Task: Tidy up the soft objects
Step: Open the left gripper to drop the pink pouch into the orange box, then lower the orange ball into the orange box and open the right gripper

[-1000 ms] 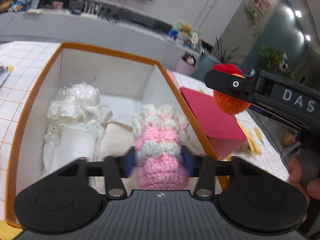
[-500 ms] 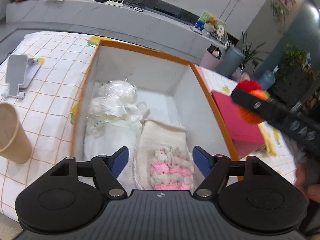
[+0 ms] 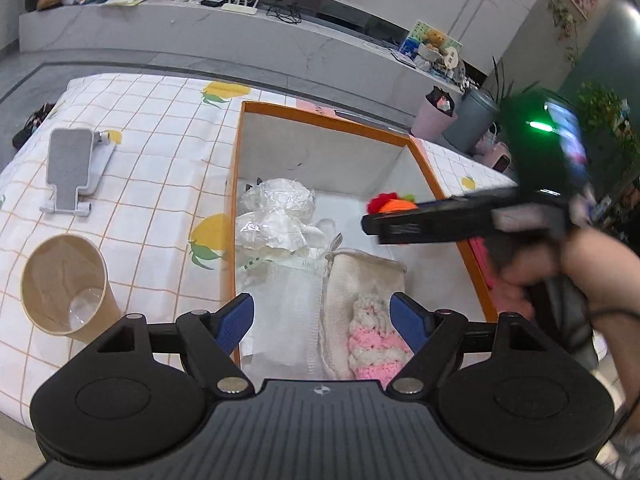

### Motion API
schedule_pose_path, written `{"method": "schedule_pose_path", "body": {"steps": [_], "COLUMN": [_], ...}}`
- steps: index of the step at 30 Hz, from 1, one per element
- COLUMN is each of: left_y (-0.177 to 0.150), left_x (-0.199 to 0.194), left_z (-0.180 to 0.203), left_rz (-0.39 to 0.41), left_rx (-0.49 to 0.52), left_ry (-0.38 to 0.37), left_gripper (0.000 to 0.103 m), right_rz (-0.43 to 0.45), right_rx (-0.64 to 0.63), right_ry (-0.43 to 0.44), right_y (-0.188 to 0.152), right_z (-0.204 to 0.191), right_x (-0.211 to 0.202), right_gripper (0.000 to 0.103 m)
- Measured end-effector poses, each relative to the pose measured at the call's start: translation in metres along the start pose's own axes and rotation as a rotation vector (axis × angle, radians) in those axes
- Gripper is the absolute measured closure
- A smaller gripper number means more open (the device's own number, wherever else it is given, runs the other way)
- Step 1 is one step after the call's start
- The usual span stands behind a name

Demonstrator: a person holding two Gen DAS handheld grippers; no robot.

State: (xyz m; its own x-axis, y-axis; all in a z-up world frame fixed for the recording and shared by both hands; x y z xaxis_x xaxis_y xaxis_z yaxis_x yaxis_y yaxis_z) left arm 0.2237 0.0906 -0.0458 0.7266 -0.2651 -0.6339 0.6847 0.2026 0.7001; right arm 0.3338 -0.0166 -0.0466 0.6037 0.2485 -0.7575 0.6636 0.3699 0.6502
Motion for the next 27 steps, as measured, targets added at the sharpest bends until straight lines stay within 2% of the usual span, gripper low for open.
{"method": "schedule_pose_path", "body": {"steps": [5,7,9,11,13,16,18,23,27], "left_y": [-0.008,-0.008,-0.008,-0.007,-0.006,-0.005,-0.006,-0.012,-0.014], "left_x": [0.008,0.008,0.006,0.004,0.004,0.004,0.004,0.007,0.006], "left_z": [0.0,0.001,0.001,-0.001,-0.003,0.0,0.004,0.011,0.019], "left_rz": [-0.042,-0.037,-0.045,-0.037,-0.034,-0.028,-0.02,-0.027,-0.013], "left_rx": [-0.009,0.003,0.004,-0.005,-0.024,-0.01,0.03,0.108,0.17], "left_ry": [-0.016,-0.011,-0.018,-0.025,-0.029,-0.005,0.02,0.052,0.051], "left_gripper": [0.012,0.012,0.012,0.012,0.012,0.012,0.012,0.012,0.012], "right_rz": [-0.092,-0.096,-0.075,-0.062,-0.098,-0.154,-0.208,-0.27,-0.297], "right_rx": [-0.172,-0.22,-0.207,-0.197,-0.255,-0.387,-0.416,-0.449,-0.382], "right_ry": [-0.116,-0.131,-0.141,-0.058,0.036,0.092,0.136,0.148,0.154], "right_y": [-0.009,-0.011,-0.01,-0.009,-0.02,-0.044,-0.057,-0.072,-0.076], "right_z": [-0.005,-0.008,-0.009,-0.014,-0.022,-0.026,-0.026,-0.022,-0.02], "right_x": [0.032,0.035,0.025,0.006,-0.016,-0.047,-0.06,-0.078,-0.085], "right_gripper": [0.056,0.056,0.056,0.056,0.056,0.056,0.056,0.057,0.057]}}
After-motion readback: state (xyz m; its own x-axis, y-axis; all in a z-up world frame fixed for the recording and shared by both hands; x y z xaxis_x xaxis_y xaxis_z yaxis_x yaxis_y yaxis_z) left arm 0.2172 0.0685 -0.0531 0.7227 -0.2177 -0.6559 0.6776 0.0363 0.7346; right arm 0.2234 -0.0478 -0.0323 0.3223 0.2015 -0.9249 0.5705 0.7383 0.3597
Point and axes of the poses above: each gripper's, at about its wrist camera, not at the fingertips, and x roughly the way its jaws point, z to its right, y to its top, the point moved 8 cm from there along x, roughly the way its jaws point, and after that the axes turned 10 degrees about z, right-handed, at the moved point
